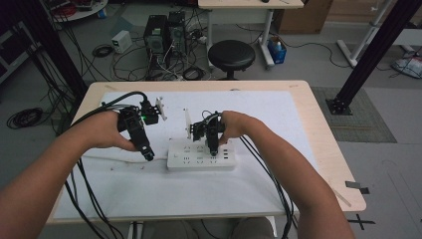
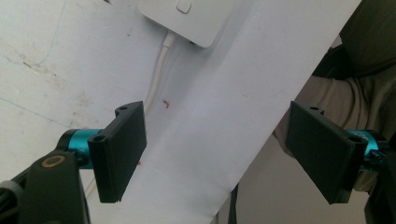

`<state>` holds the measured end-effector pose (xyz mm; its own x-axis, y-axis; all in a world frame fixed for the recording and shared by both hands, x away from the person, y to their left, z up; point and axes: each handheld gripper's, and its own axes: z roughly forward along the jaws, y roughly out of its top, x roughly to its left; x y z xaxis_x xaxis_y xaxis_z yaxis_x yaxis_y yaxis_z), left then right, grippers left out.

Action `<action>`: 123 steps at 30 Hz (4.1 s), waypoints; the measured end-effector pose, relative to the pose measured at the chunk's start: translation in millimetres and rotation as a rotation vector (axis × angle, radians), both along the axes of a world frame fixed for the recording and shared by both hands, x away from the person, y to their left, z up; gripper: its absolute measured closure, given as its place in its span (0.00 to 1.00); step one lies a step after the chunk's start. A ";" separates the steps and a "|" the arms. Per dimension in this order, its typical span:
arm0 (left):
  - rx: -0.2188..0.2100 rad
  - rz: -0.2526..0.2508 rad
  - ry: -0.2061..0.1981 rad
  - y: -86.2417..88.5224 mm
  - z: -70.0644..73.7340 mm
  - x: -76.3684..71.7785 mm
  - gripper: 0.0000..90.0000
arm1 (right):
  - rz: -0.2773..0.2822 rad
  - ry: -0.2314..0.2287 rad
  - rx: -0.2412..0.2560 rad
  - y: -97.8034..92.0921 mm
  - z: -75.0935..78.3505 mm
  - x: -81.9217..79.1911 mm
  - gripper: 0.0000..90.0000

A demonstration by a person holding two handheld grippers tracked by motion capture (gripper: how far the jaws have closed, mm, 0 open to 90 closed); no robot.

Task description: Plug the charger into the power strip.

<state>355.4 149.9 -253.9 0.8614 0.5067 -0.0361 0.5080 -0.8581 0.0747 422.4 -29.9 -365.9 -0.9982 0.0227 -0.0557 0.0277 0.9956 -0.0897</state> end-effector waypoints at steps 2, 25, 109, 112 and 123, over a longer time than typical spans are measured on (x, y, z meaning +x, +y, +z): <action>0.005 -0.006 0.003 -0.6 -0.2 0.8 0.23 | 0.004 -0.006 -0.004 -0.4 -0.3 -0.5 0.69; 0.006 0.003 0.017 -0.4 -2.1 2.4 0.23 | 0.004 -0.018 0.012 -1.9 -11.2 -2.1 0.68; -0.014 -0.012 0.025 -0.6 -8.7 7.3 0.23 | -0.041 0.002 0.042 -1.4 11.6 1.6 0.69; -0.008 -0.004 0.030 1.5 -9.9 6.9 0.23 | 0.000 -0.029 0.028 0.4 10.6 -3.1 0.70; -0.011 -0.013 0.036 -0.8 -10.0 7.6 0.23 | -0.028 -0.017 0.055 -1.2 8.0 -2.4 0.70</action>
<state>363.0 149.0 -263.9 0.8659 0.4950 -0.0723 0.4994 -0.8639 0.0662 420.0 -31.1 -357.8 -0.9960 0.0542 -0.0706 0.0567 0.9978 -0.0338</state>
